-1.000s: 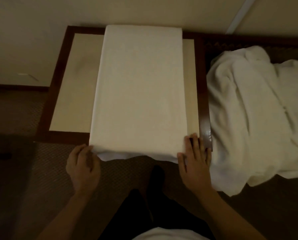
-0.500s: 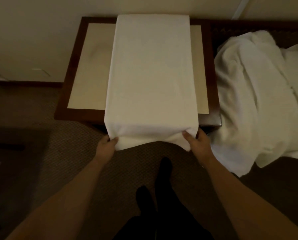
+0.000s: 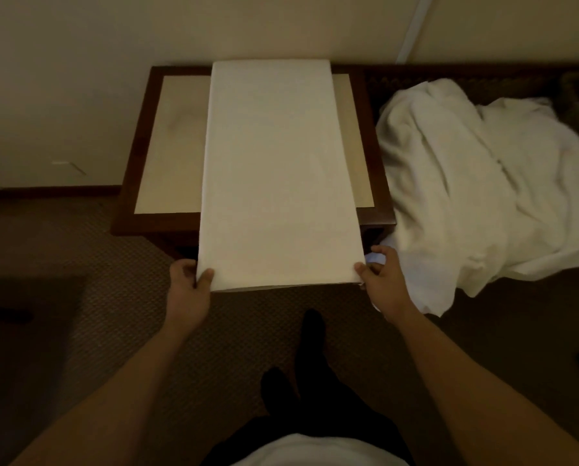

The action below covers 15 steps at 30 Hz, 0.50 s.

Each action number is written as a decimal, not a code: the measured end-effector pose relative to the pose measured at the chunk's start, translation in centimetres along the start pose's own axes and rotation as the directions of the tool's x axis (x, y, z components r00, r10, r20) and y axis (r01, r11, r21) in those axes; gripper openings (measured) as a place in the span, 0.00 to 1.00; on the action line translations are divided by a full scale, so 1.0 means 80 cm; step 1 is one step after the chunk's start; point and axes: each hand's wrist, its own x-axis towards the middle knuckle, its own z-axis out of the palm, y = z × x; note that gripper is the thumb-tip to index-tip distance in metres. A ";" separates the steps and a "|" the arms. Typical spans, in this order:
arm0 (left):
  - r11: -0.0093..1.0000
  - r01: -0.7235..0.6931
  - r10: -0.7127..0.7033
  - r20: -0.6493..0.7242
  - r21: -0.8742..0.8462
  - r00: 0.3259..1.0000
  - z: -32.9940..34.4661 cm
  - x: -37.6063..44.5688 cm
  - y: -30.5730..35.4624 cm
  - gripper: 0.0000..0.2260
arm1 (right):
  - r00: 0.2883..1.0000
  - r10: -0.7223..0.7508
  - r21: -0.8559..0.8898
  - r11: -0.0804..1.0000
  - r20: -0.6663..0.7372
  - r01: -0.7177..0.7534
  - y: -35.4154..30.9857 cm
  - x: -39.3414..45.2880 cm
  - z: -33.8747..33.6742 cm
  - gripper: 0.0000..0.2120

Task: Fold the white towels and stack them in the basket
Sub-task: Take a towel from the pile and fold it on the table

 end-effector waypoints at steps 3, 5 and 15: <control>0.997 -0.077 0.075 0.058 0.024 0.996 -0.014 -0.014 0.009 0.09 | 0.999 -0.035 0.068 0.997 0.024 0.033 -0.010 -0.016 -0.005 0.14; 0.990 -0.124 0.115 0.113 0.072 0.987 -0.024 -0.017 0.016 0.06 | 0.997 -0.059 0.062 0.996 0.049 0.056 -0.018 -0.026 -0.011 0.10; 0.998 0.025 -0.007 0.292 -0.058 0.956 -0.094 -0.023 0.041 0.21 | 0.973 -0.062 0.110 0.993 0.224 0.038 -0.048 -0.056 -0.033 0.23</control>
